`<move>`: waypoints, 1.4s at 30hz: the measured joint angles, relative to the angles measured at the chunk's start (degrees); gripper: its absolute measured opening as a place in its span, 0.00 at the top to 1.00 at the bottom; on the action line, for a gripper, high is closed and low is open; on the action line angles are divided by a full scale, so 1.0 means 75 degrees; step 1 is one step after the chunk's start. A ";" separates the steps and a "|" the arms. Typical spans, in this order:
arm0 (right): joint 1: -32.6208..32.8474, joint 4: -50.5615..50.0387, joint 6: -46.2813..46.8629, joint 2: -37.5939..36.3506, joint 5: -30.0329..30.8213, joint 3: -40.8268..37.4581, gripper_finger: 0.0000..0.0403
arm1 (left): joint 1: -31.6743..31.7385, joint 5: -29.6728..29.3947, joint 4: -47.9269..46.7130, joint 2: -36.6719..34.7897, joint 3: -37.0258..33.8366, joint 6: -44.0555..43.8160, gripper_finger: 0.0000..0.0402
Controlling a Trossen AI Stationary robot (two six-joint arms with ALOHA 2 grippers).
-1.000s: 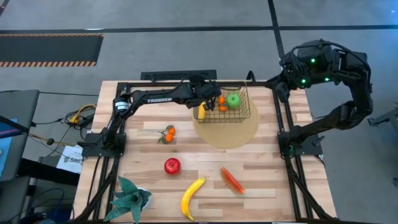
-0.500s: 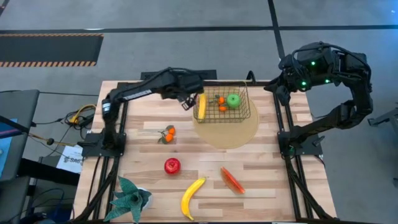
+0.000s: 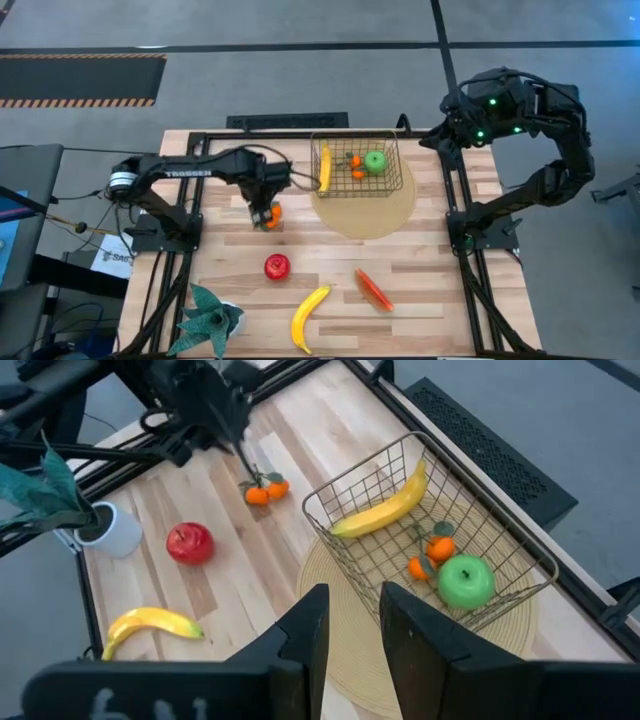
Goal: Build produce basket
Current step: Put the tangerines into the wire basket
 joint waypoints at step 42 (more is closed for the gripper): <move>0.0047 0.0308 0.0755 0.0998 -0.0012 -0.0003 0.72 | 0.0361 -0.0468 0.2934 -0.0147 -0.3008 0.4334 0.50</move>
